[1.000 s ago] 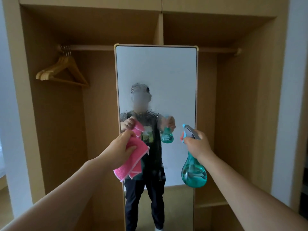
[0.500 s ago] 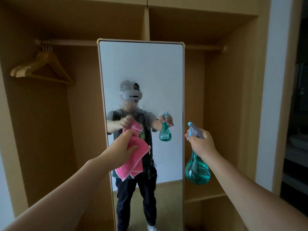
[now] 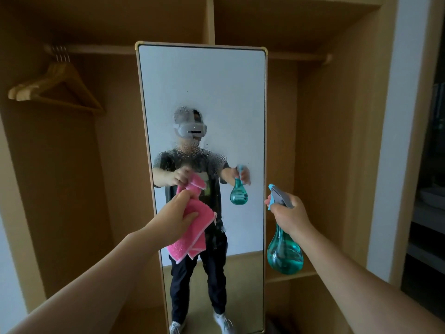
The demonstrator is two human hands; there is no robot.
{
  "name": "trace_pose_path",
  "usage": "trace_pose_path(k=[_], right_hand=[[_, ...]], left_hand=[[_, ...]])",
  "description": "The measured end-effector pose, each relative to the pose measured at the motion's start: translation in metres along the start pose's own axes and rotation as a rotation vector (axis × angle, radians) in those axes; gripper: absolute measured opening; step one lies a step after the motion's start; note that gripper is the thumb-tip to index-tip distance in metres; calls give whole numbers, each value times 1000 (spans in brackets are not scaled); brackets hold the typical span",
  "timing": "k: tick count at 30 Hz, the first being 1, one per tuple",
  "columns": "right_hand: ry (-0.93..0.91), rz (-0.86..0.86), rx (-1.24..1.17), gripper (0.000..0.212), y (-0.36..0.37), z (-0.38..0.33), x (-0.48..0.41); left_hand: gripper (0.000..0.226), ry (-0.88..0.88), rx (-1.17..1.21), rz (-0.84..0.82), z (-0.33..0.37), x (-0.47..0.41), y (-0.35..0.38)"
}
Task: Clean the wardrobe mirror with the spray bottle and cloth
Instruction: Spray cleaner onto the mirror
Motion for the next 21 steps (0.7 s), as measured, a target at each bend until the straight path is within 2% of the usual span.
trace_pose_path(k=[12, 21], right_hand=[[87, -10, 2, 11, 16, 55, 19], [64, -16, -3, 9, 21, 66, 19]], left_hand=[[26, -110, -14, -29, -38, 26, 18], [27, -104, -19, -19, -42, 27, 19]])
Point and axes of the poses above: each hand's wrist, its own x-axis away from the middle knuckle, its own y-axis out of the palm, z = x × y, the point moved 7 cm from there along -x, towards the middle knuckle, and after that the axes turned 11 degrees about z, right-handed, at the moved point
